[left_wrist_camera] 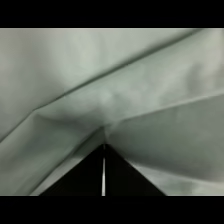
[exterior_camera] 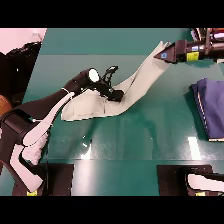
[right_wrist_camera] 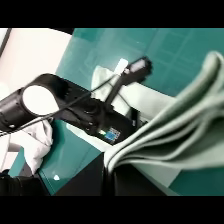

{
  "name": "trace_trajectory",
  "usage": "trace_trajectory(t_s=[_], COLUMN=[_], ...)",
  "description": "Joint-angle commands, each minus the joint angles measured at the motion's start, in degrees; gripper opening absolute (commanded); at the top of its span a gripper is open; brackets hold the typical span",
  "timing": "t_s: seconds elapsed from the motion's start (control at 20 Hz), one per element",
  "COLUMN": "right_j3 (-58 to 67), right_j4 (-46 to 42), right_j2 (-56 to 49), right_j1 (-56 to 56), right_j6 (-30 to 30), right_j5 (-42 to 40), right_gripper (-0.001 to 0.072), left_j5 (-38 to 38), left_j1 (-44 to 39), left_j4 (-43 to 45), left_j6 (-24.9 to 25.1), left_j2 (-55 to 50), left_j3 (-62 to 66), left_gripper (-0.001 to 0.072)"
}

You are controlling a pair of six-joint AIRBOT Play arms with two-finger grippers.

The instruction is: Fold the shirts.

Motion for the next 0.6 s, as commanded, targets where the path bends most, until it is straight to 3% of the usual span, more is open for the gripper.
trace_trajectory(t_s=[0.0, 0.25, 0.4, 0.55], right_j3=[4.55, 13.29, 19.19, 23.69], right_j4=[0.07, 0.09, 0.13, 0.31], right_j2=[-1.70, -8.90, -14.40, -20.06], right_j1=[4.68, 12.48, 18.67, 26.12], right_j6=[0.35, -0.50, -0.55, -2.16], right_j5=[-1.25, -0.85, -1.44, -7.48], right_gripper=[0.0016, 0.0016, 0.0017, 0.0017], left_j5=[-0.37, -2.27, -4.59, -9.14], left_j1=[-0.07, 3.61, 10.51, 19.63], left_j4=[0.07, 1.29, 7.98, 16.57], left_j6=[0.04, 0.17, 0.15, 0.39], left_j2=[-0.09, 3.45, 10.54, 19.26], left_j3=[0.07, 0.09, 0.09, 0.09], left_gripper=[0.0028, 0.0027, 0.0028, 0.0028])
